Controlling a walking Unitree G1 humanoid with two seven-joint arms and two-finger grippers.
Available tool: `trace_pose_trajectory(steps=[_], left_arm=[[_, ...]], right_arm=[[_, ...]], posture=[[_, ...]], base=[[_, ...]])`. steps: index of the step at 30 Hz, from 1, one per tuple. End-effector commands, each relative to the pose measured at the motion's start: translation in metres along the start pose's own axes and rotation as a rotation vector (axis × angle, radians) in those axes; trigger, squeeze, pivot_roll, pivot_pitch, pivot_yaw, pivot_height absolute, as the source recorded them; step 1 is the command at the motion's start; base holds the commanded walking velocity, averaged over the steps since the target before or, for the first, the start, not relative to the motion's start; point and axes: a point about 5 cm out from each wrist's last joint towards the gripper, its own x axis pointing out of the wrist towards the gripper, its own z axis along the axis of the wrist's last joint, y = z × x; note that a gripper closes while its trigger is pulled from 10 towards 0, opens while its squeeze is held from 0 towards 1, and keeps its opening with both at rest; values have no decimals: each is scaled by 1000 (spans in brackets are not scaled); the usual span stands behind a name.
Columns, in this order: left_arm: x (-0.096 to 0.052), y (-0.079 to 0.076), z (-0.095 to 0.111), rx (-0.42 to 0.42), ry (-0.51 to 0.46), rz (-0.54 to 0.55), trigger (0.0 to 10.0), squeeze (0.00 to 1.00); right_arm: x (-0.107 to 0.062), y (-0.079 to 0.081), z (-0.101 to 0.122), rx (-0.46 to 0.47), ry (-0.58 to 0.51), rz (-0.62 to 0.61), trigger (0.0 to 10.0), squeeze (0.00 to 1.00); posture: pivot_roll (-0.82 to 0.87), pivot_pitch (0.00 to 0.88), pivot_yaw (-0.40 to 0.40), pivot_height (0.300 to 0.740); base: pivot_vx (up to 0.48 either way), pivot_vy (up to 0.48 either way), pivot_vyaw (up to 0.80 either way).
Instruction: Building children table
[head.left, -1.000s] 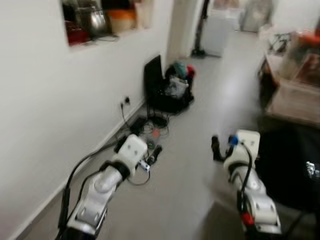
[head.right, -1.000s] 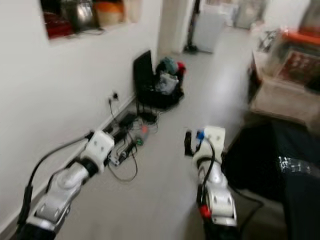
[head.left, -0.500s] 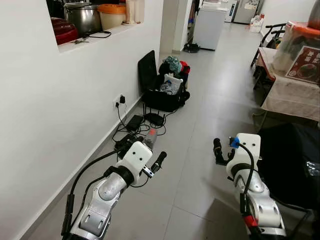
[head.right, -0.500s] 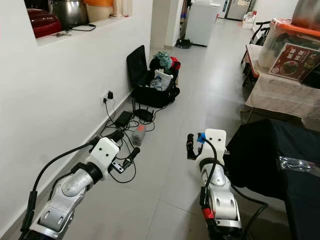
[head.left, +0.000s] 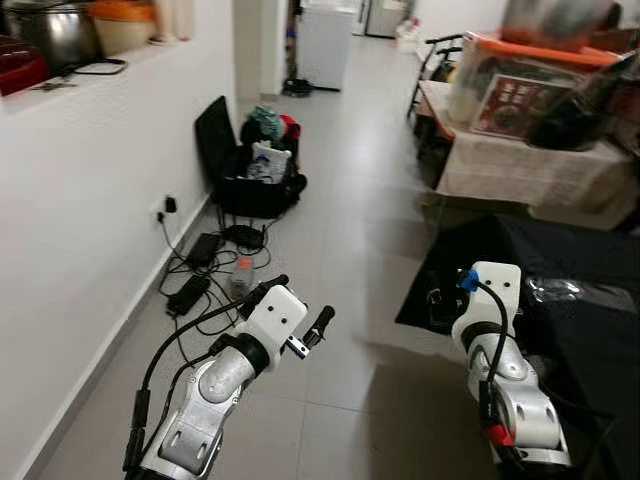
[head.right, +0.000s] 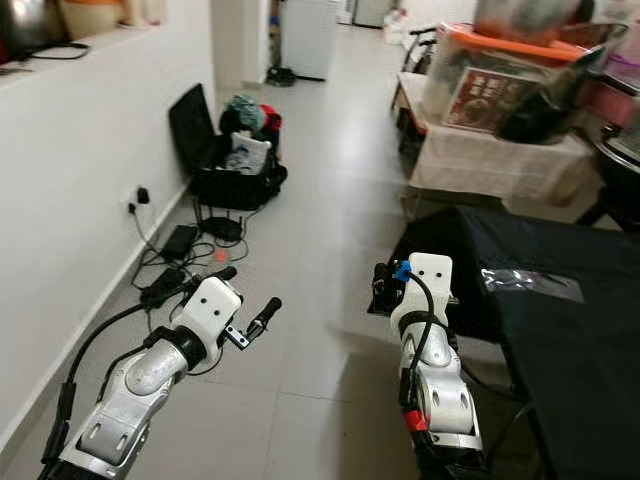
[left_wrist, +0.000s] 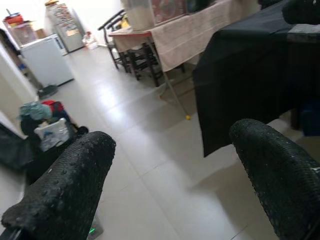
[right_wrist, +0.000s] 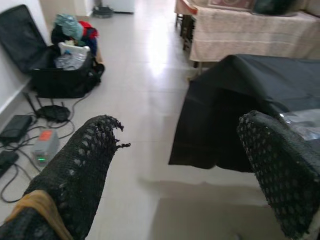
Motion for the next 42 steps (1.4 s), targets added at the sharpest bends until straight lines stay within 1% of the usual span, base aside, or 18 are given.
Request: trace_pose_trajectory(steps=[1,6,9,12,14,17,36,42], left_arm=[[1,-3,-1,9,7,-12,10000,0],[2,-3,-1,10,7,-12,10000,0],[2,-1,0,5,0,-6,10000,0],[2,2,3,-18,-20,6,10000,0],[1,3,5,-35,-32,13,10000,0],[1,4,5,-38,-35,14,10000,0],[1,6,6,-36,-40,10,10000,0],[2,7,6,-34,-45,9,10000,0]], right_arm=[[0,-4,-3,2,17,-17,10000,0],[-1,-5,-4,1,14,-23,10000,0],[-1,-5,-5,-5,14,-26,10000,0],[-2,-5,-6,0,21,-24,10000,0],[-2,-4,-6,5,25,-23,10000,0],[-2,-3,-6,6,25,-24,10000,0],[-3,-1,-9,10,32,-35,10000,0],[-1,1,-8,8,27,-33,10000,0]], posture=[[66,0,-129,740],[62,0,-123,740],[62,0,-119,740],[62,0,-119,740],[63,0,-114,740],[63,0,-114,740],[66,0,-101,740],[70,0,-97,740]], base=[[0,0,-800],[0,0,-663],[0,0,0],[0,0,-267],[255,0,-800],[284,0,-800],[316,0,-800],[293,0,-800]])
